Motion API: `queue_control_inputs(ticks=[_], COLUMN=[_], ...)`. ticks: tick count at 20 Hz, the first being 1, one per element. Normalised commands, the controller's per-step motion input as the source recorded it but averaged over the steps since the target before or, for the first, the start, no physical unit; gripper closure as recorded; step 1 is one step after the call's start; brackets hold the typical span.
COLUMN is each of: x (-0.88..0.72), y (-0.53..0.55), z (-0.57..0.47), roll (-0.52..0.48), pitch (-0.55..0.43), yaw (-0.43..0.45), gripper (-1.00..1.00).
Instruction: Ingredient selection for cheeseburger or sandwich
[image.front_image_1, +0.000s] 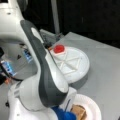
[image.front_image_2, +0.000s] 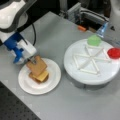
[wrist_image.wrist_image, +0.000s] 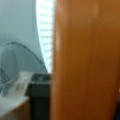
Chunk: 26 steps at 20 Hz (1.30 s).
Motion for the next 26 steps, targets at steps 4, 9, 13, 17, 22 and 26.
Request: queue_control_inputs(ticks=[4, 9, 13, 17, 22, 26], x=[0.36, 0.31, 0.25, 0.23, 0.24, 0.26], y=[-0.09, -0.04, -0.11, -0.2, -0.27, -0.26], z=[0.03, -0.09, -0.11, -0.12, -0.1, -0.1], roll=[-0.082, 0.01, 0.061, 0.073, 0.096, 0.12], pitch=[0.07, 0.084, 0.087, 0.064, 0.046, 0.035], yaw=[0.186, 0.214, 0.231, 0.241, 0.275, 0.284], gripper=[1.0, 1.0, 1.0, 1.0, 1.0, 1.0])
